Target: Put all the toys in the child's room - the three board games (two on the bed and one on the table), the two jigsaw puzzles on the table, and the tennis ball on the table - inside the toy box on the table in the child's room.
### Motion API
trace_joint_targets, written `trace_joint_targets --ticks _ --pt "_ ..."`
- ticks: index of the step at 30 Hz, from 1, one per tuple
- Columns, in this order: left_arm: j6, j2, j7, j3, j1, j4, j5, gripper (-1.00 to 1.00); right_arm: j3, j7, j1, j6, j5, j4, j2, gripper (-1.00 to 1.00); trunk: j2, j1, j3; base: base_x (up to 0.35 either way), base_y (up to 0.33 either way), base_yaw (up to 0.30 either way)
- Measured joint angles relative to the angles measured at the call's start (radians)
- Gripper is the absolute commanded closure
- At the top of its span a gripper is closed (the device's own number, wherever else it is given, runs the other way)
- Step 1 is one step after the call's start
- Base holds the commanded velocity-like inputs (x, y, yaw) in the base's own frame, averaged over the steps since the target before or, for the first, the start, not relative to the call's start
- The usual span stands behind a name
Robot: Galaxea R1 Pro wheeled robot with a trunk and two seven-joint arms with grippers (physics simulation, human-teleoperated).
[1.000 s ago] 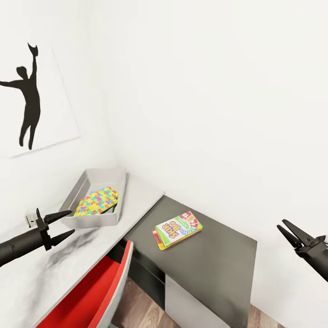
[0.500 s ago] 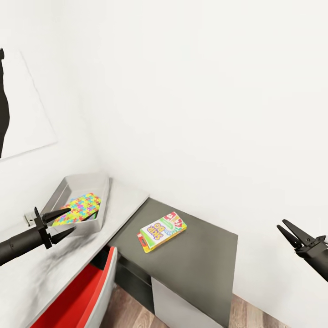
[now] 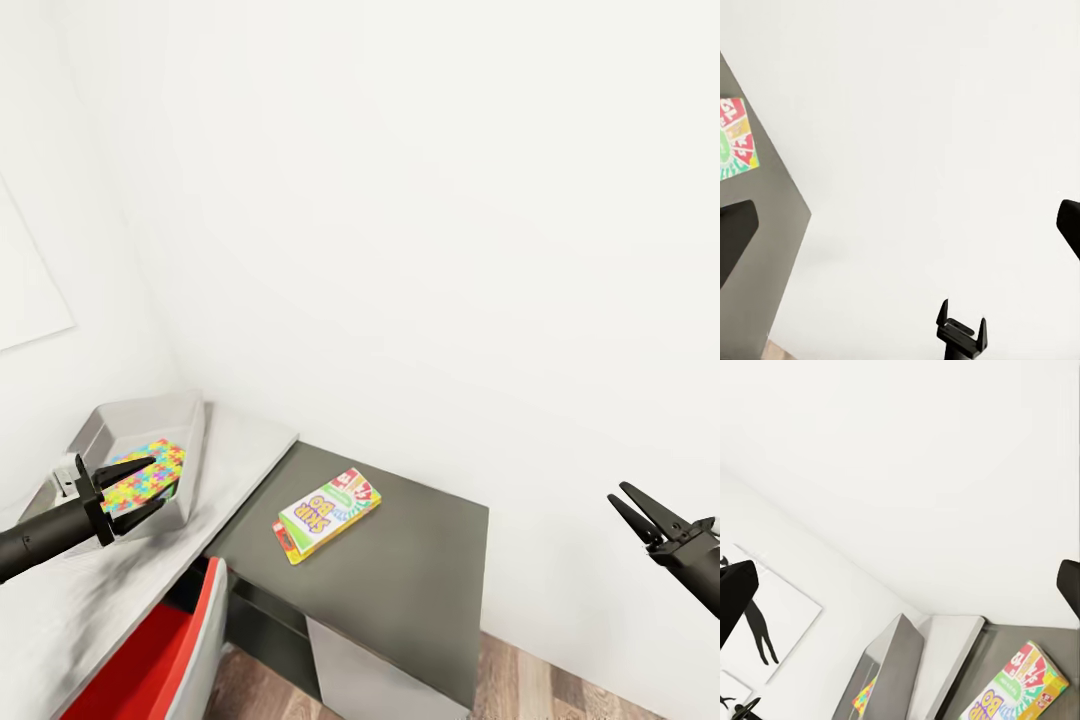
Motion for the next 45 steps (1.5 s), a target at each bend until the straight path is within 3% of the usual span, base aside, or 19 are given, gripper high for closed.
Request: trace_joint_targets --ticks 45 --pt "0.000 0.000 0.001 -0.002 0.000 0.000 0.000 -1.00 0.000 -0.009 0.000 -0.001 -0.001 0.004 0.000 -1.00 0.000 0.000 0.050 0.000 -0.026 -0.220"
